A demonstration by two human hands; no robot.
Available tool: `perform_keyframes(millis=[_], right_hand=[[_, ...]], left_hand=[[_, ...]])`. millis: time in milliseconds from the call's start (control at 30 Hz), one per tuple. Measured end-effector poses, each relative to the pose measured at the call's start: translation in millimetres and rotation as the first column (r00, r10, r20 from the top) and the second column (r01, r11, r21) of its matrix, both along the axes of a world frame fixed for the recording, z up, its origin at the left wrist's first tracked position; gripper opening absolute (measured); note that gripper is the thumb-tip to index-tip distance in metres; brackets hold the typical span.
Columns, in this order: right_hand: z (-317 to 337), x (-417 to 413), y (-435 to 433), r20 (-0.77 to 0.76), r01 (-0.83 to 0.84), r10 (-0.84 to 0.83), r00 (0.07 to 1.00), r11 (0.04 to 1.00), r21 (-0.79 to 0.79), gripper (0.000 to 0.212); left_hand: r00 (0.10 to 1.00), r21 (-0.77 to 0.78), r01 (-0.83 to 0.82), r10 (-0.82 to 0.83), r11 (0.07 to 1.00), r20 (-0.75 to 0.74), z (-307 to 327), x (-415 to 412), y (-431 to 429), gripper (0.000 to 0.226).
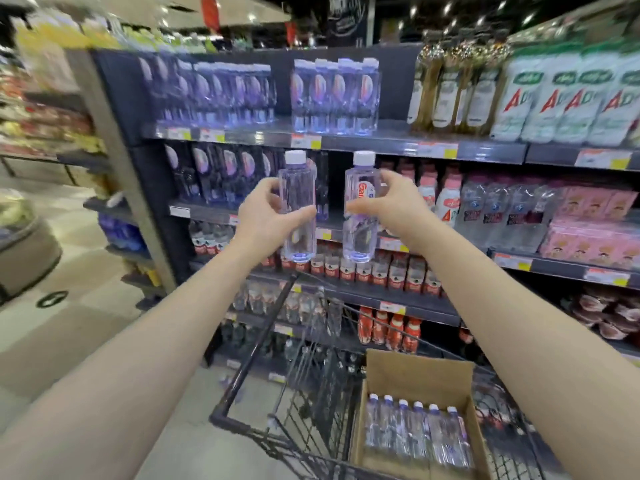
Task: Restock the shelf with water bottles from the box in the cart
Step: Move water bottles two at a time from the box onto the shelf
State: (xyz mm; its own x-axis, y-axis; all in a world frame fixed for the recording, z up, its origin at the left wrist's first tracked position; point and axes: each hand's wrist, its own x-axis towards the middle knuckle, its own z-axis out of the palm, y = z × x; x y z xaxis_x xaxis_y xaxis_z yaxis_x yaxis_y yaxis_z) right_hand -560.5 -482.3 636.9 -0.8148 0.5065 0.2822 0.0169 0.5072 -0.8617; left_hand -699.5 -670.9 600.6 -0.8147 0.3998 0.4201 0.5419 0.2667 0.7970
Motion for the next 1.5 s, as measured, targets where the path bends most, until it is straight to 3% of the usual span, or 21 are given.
perform_keyframes(millis=[100,300,433,567,667,800,933,1000,1133,1267,1367,1500], right_hand=[[21,-24,-30,-0.031,-0.036,0.037,0.999,0.999,0.027,0.052],[56,-90,-90,-0.068,-0.081,0.081,0.994,0.997,-0.003,0.044],[70,-146,-136,-0.099,-0.053,0.052,0.994,0.999,-0.010,0.084],[79,-201,-172,-0.104,0.037,-0.037,0.994,0.999,-0.001,0.082],[89,-240,-192,-0.082,0.102,-0.097,0.992,0.993,0.061,0.101],[100,-287,-209,-0.081,0.157,-0.151,0.985,0.985,0.075,0.088],[104,-331,-212,-0.064,0.200,-0.195,0.979,0.975,0.092,0.088],[104,-352,-207,-0.075,0.211,-0.207,0.975,0.976,0.059,0.086],[104,-387,-193,-0.096,0.232,-0.230,0.968,0.973,0.007,0.059],[106,-426,-166,-0.121,0.241,-0.238,0.964,0.971,0.007,0.071],[110,-458,-137,-0.140,0.247,-0.241,0.960,0.969,0.029,0.064],[119,-504,-96,-0.162,0.260,-0.247,0.955,0.964,0.060,0.054]], left_hand=[[0.999,0.052,-0.039,0.038,0.998,0.027,28,-17,-35,0.084],[0.998,0.133,-0.053,0.049,0.990,0.034,69,-73,-99,0.093],[1.000,0.089,0.007,-0.007,0.996,0.001,80,-130,-134,0.085],[0.996,0.085,0.084,-0.084,0.993,-0.006,93,-190,-160,0.081],[0.991,0.069,0.135,-0.134,0.988,-0.020,102,-230,-177,0.065],[0.985,0.089,0.173,-0.171,0.981,-0.026,110,-287,-191,0.088],[0.981,0.097,0.191,-0.190,0.977,-0.020,115,-338,-194,0.094],[0.979,0.099,0.205,-0.204,0.974,-0.018,115,-361,-191,0.094],[0.975,0.104,0.220,-0.220,0.970,-0.009,114,-402,-178,0.092],[0.967,0.065,0.254,-0.254,0.965,0.006,113,-441,-154,0.091],[0.964,0.046,0.266,-0.267,0.963,0.010,114,-469,-128,0.096],[0.952,0.050,0.306,-0.306,0.951,-0.008,120,-501,-90,0.086]])
